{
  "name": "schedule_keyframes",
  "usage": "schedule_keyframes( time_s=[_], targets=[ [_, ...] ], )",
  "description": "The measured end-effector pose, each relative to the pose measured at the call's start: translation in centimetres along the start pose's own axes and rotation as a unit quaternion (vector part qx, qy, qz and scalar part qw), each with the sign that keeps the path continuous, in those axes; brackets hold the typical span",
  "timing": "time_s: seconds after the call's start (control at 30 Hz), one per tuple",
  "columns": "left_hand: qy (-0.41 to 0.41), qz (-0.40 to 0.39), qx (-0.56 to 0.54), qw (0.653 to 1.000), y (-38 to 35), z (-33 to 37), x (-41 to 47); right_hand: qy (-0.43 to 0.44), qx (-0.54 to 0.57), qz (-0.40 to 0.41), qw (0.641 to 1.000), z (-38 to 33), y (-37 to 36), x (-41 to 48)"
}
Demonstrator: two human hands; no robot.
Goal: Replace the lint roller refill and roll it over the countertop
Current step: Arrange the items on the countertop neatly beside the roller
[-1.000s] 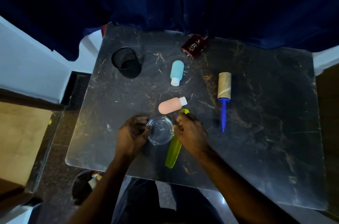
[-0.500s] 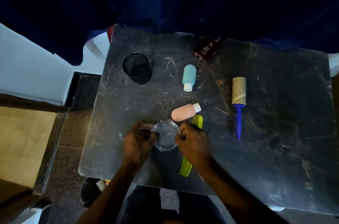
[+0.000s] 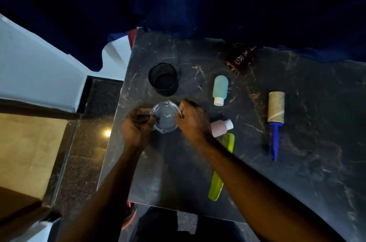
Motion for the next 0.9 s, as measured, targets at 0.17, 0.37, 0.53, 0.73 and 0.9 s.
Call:
schedule_keyframes(
  time_s=[0.17, 0.37, 0.53, 0.73, 0.9],
  targets=[
    [0.045, 0.009, -0.027, 0.999, 0.3, -0.2, 0.6, -0.008, 0.006, -0.012, 1.000, -0.8, -1.1, 1.0],
    [0.042, -0.003, -0.002, 0.999, 0.6, -0.3, 0.3, -0.014, 0.005, -0.016, 1.000, -0.4, -1.3, 0.5],
    [0.046, 0.007, 0.019, 0.999, 0.8, -1.0, 0.4, -0.019, 0.011, -0.029, 0.999, -0.4, -1.2, 0.5],
    [0.042, 0.007, 0.012, 0.999, 0.8, -1.4, 0.3, -0.024, 0.026, -0.023, 0.999, -0.3, -1.3, 0.5],
    [0.037, 0.018, -0.004, 0.999, 0.7, -1.2, 0.3, -0.019, 0.039, -0.013, 0.999, -0.1, -1.3, 0.5]
  ],
)
Point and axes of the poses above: each hand's wrist, its own x-axis towards the middle knuckle, its own y-axis out of the back of the hand, z = x × y, the point moved 6 cm from there along x, towards the middle knuckle, and after that the axes turned 1 degree about -x, right-handed, at the moved point
